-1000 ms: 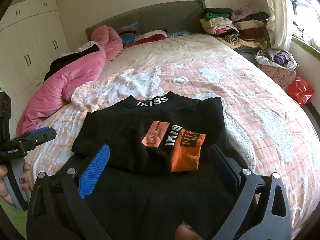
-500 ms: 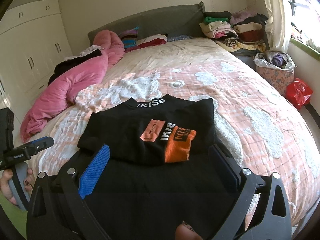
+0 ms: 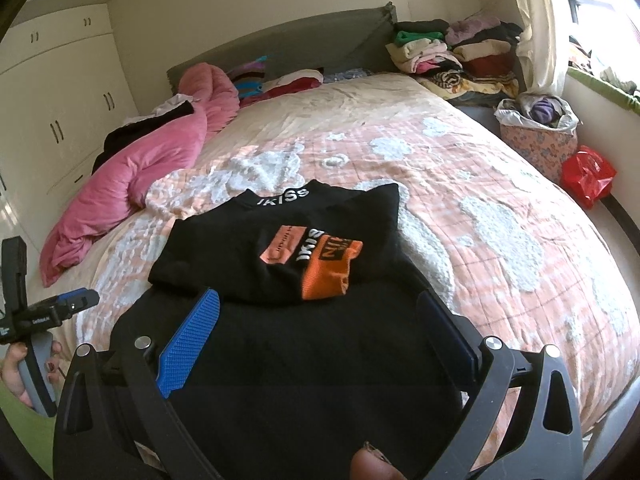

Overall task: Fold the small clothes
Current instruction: 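Move both grippers back toward the hem of the black sweatshirt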

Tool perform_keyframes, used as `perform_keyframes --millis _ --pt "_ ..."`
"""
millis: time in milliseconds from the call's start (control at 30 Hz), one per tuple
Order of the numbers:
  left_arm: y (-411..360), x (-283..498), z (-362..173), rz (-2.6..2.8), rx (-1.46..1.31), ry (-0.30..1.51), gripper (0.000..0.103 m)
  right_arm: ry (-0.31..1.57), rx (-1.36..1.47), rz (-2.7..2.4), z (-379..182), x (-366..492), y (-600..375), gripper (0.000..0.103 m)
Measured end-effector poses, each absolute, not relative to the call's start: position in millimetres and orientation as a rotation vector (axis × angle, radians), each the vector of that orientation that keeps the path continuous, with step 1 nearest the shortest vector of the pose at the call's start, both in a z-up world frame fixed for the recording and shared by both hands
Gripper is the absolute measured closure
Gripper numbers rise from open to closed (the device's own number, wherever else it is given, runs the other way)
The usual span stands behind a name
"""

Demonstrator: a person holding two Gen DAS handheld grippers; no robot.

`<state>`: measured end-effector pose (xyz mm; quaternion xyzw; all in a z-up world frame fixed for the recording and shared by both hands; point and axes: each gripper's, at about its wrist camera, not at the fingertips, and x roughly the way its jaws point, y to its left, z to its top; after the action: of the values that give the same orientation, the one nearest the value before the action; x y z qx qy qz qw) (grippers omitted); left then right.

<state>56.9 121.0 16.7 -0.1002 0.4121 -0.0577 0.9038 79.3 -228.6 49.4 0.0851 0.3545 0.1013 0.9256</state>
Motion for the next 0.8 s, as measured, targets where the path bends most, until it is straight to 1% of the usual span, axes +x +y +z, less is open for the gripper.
perform_keyframes --millis 800 --pt "129 7 -11 -0.091 -0.181 0.958 0.010 0.761 0.183 0.202 34 51 -246 0.005"
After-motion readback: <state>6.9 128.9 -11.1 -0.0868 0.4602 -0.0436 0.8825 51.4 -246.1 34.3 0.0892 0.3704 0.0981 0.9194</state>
